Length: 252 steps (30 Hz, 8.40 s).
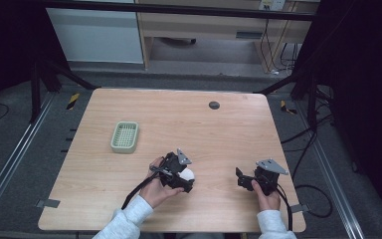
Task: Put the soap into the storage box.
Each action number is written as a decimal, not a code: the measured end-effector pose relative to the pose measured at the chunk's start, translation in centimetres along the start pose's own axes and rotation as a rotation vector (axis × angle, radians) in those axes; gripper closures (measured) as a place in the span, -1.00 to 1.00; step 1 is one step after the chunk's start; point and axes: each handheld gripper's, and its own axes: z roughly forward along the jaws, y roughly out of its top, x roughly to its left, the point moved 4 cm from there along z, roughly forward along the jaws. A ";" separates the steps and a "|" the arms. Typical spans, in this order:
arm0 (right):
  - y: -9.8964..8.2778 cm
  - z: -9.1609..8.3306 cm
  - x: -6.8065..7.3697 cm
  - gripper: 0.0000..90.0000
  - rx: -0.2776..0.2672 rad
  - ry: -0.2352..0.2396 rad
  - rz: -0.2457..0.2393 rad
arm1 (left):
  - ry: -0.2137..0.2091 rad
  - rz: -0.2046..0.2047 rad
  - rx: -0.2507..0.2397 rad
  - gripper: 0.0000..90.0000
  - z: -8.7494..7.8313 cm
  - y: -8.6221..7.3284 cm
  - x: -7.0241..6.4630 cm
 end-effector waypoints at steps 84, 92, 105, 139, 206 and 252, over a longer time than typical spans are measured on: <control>0.0 0.0 0.1 -0.93 0.002 0.006 -0.001 | 0.039 -0.016 0.025 -0.46 -2.6 -0.3 2.3; -0.1 0.0 -0.1 -0.93 0.001 0.002 -0.007 | 0.084 -0.072 -0.012 -0.46 -5.3 -0.8 5.1; -0.1 0.0 0.1 -0.93 0.002 0.001 -0.011 | 0.132 -0.138 -0.043 -0.46 -7.8 -1.2 8.6; 0.0 0.1 0.2 -0.93 0.002 0.009 -0.015 | 0.236 -0.298 -0.022 -0.46 -8.7 -0.7 17.8; -0.1 0.1 0.3 -0.93 0.004 0.012 -0.017 | 0.287 -0.476 0.143 -0.46 -1.3 -3.8 25.0; -0.1 0.1 0.3 -0.93 0.006 0.014 -0.026 | 0.274 -0.491 0.131 -0.46 -1.0 -3.7 24.6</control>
